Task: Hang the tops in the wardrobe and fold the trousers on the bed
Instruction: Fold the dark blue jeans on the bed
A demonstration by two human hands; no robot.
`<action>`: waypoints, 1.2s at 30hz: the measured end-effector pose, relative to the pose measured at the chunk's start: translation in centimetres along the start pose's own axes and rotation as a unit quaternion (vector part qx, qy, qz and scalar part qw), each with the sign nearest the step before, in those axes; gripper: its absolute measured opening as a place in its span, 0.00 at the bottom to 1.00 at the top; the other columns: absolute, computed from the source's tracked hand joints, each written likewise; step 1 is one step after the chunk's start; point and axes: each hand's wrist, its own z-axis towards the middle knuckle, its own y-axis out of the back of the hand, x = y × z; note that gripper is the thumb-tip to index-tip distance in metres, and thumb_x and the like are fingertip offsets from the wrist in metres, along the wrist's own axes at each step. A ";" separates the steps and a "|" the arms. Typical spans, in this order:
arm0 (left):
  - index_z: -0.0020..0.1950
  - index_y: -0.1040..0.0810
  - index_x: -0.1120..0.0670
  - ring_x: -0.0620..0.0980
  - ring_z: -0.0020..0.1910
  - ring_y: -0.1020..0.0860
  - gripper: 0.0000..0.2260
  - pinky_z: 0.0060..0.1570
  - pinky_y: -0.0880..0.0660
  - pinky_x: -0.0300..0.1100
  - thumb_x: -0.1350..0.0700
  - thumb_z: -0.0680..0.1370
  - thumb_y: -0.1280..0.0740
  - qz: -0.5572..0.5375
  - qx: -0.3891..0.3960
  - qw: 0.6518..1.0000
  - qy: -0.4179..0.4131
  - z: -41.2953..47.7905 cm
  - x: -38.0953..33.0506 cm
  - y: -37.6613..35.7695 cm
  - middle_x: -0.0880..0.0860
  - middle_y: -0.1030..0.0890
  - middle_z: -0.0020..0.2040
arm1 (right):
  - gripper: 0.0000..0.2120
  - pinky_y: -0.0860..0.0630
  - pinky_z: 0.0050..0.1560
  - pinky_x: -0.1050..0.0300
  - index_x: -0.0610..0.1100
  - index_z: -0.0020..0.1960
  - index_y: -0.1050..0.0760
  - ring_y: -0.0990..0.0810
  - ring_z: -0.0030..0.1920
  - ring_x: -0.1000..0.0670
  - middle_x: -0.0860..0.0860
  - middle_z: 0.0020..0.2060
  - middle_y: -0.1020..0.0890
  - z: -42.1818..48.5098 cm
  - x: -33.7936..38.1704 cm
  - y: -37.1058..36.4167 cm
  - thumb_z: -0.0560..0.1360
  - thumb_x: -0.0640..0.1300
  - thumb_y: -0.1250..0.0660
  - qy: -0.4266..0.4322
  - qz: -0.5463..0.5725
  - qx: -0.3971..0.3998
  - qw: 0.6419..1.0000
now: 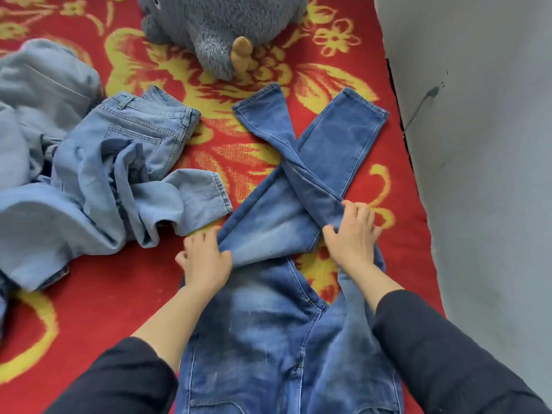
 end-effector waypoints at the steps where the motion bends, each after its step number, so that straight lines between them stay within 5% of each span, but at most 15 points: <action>1: 0.69 0.31 0.51 0.56 0.64 0.35 0.22 0.59 0.37 0.51 0.57 0.74 0.37 -0.009 -0.004 1.000 -0.027 0.9 -1.1 -0.3 0.54 0.28 0.63 | 0.26 0.35 0.57 0.44 0.42 0.69 0.35 0.32 0.62 0.40 0.44 0.61 0.30 1.1 1.0 -0.2 0.73 0.46 0.35 0.033 0.000 0.006 0.999; 7: 0.64 0.29 0.56 0.58 0.52 0.25 0.16 0.52 0.28 0.52 0.56 0.77 0.37 -0.118 0.013 0.987 -0.111 6.8 -6.8 -1.7 0.54 0.30 0.58 | 0.36 0.33 0.43 0.50 0.42 0.78 0.56 0.21 0.55 0.38 0.42 0.54 0.19 7.3 6.3 -1.9 0.80 0.51 0.39 0.085 -0.075 0.083 0.990; 9: 0.70 0.32 0.55 0.56 0.52 0.24 0.20 0.54 0.27 0.50 0.55 0.78 0.37 -0.136 0.022 0.983 -0.123 8.5 -8.2 -2.3 0.52 0.31 0.62 | 0.25 0.29 0.45 0.50 0.41 0.72 0.38 0.21 0.54 0.38 0.41 0.52 0.19 9.3 6.6 -2.4 0.79 0.50 0.39 0.071 -0.066 0.090 0.991; 11: 0.73 0.35 0.53 0.53 0.57 0.25 0.24 0.57 0.29 0.47 0.55 0.77 0.36 -0.165 0.039 0.976 -0.134 10.0 -9.4 -3.1 0.50 0.31 0.65 | 0.13 0.22 0.44 0.51 0.41 0.52 0.24 0.16 0.45 0.40 0.41 0.42 0.16 11.1 6.3 -1.9 0.77 0.49 0.38 -0.006 0.088 0.137 0.987; 13: 0.73 0.35 0.51 0.51 0.61 0.27 0.25 0.58 0.31 0.44 0.55 0.77 0.35 -0.177 0.044 0.973 -0.142 11.0 -10.4 -3.7 0.50 0.30 0.65 | 0.13 0.17 0.36 0.49 0.38 0.42 0.24 0.16 0.32 0.42 0.40 0.32 0.17 13.5 4.9 -0.9 0.76 0.48 0.37 -0.123 0.313 0.147 0.930; 15: 0.72 0.34 0.50 0.52 0.61 0.27 0.23 0.55 0.31 0.44 0.54 0.77 0.35 -0.172 0.042 0.974 -0.141 11.9 -11.4 -4.1 0.51 0.29 0.64 | 0.13 0.18 0.32 0.50 0.38 0.40 0.27 0.17 0.29 0.44 0.39 0.31 0.17 16.7 2.5 1.0 0.77 0.47 0.38 -0.244 0.460 0.021 0.854; 17: 0.72 0.35 0.49 0.53 0.59 0.27 0.23 0.52 0.32 0.44 0.53 0.77 0.35 -0.165 0.038 0.977 -0.129 12.6 -12.4 -4.1 0.50 0.30 0.64 | 0.14 0.20 0.30 0.52 0.38 0.39 0.30 0.18 0.30 0.44 0.39 0.33 0.18 19.6 -1.4 2.5 0.78 0.46 0.41 -0.352 0.529 -0.099 0.766; 19: 0.73 0.36 0.49 0.53 0.59 0.27 0.25 0.53 0.33 0.43 0.52 0.77 0.34 -0.178 0.039 0.976 -0.115 13.1 -13.4 -4.2 0.51 0.30 0.63 | 0.15 0.21 0.28 0.54 0.37 0.40 0.31 0.18 0.31 0.44 0.39 0.35 0.19 20.4 -4.9 2.5 0.79 0.47 0.42 -0.417 0.527 -0.121 0.731; 21: 0.70 0.32 0.51 0.54 0.58 0.26 0.24 0.52 0.33 0.44 0.51 0.76 0.32 -0.193 0.051 0.975 -0.093 13.9 -14.7 -4.2 0.53 0.27 0.60 | 0.16 0.18 0.34 0.48 0.36 0.44 0.27 0.17 0.32 0.42 0.40 0.34 0.18 20.1 -7.5 0.9 0.77 0.49 0.41 -0.422 0.452 -0.087 0.781; 23: 0.56 0.23 0.50 0.56 0.53 0.23 0.12 0.46 0.31 0.44 0.48 0.75 0.32 -0.171 0.083 0.978 -0.081 14.7 -16.2 -4.0 0.53 0.21 0.49 | 0.22 0.19 0.46 0.41 0.38 0.48 0.24 0.16 0.39 0.39 0.40 0.37 0.16 19.6 -8.7 -0.6 0.71 0.56 0.44 -0.372 0.335 -0.067 0.863; 26: 0.39 0.24 0.50 0.57 0.48 0.20 0.09 0.39 0.32 0.43 0.49 0.77 0.34 -0.211 0.061 0.969 -0.112 16.0 -18.3 -1.4 0.55 0.20 0.39 | 0.24 0.25 0.57 0.46 0.36 0.58 0.25 0.20 0.55 0.37 0.36 0.53 0.18 19.1 -6.4 1.0 0.76 0.54 0.43 -0.280 0.220 -0.090 0.930; 29: 0.45 0.22 0.49 0.46 0.41 0.22 0.06 0.46 0.27 0.43 0.52 0.79 0.37 -0.432 -0.113 0.886 -0.123 18.7 -19.1 4.3 0.45 0.21 0.38 | 0.17 0.32 0.54 0.49 0.33 0.56 0.26 0.24 0.57 0.35 0.35 0.55 0.20 18.5 -3.2 3.1 0.81 0.47 0.42 -0.167 0.216 -0.180 0.945; 31: 0.50 0.22 0.50 0.42 0.39 0.24 0.06 0.45 0.24 0.44 0.52 0.78 0.37 -0.491 -0.152 0.845 -0.148 20.9 -18.7 7.7 0.42 0.22 0.38 | 0.15 0.30 0.56 0.48 0.35 0.59 0.26 0.23 0.57 0.36 0.36 0.54 0.20 18.1 -1.7 3.4 0.81 0.45 0.42 -0.062 0.230 -0.243 0.940; 34: 0.73 0.34 0.48 0.32 0.45 0.23 0.25 0.49 0.26 0.29 0.56 0.76 0.33 -0.403 -0.042 0.897 -0.176 22.7 -16.9 9.1 0.39 0.22 0.52 | 0.16 0.28 0.51 0.43 0.35 0.61 0.26 0.22 0.50 0.33 0.35 0.49 0.20 18.6 -0.4 2.9 0.78 0.42 0.41 0.054 0.152 -0.212 0.964; 36: 0.79 0.50 0.49 0.33 0.54 0.25 0.41 0.57 0.31 0.25 0.52 0.72 0.29 -0.328 0.024 0.937 -0.117 22.0 -14.8 7.6 0.44 0.29 0.64 | 0.25 0.29 0.48 0.46 0.44 0.73 0.37 0.22 0.49 0.35 0.37 0.49 0.20 19.0 0.5 2.7 0.76 0.41 0.41 0.068 0.152 -0.028 0.986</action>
